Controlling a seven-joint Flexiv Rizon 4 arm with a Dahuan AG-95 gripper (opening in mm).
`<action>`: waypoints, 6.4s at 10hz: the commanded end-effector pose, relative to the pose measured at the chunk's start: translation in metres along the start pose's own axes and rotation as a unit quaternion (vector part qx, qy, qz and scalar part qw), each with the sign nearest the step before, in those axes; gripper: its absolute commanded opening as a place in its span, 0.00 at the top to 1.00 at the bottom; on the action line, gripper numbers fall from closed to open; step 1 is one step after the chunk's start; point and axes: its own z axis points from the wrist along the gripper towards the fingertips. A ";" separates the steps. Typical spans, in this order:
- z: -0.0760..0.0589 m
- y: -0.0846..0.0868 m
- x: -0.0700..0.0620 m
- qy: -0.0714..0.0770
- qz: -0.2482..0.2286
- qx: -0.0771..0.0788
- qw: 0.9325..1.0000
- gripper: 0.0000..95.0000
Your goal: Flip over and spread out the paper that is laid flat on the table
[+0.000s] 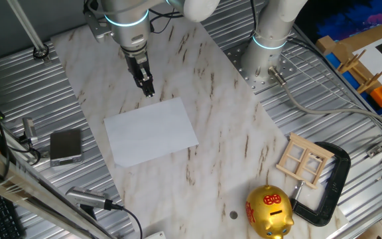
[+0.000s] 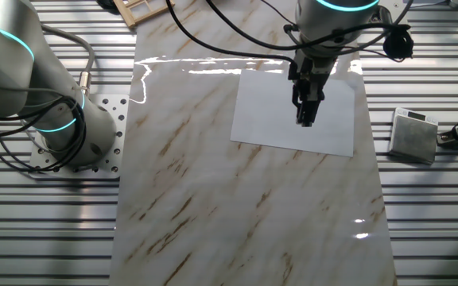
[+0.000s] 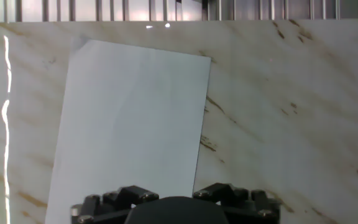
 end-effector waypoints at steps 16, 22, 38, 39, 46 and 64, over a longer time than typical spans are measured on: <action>0.000 0.000 0.000 0.002 -0.110 -0.008 0.994 1.00; 0.000 0.000 0.000 0.027 -0.193 -0.027 0.981 1.00; 0.070 0.068 -0.127 0.061 -0.192 -0.027 0.979 1.00; 0.073 0.072 -0.134 0.061 -0.190 -0.027 0.980 1.00; 0.078 0.078 -0.139 0.054 -0.163 -0.034 0.985 1.00; 0.108 0.126 -0.213 0.027 -0.002 -0.048 0.999 0.80</action>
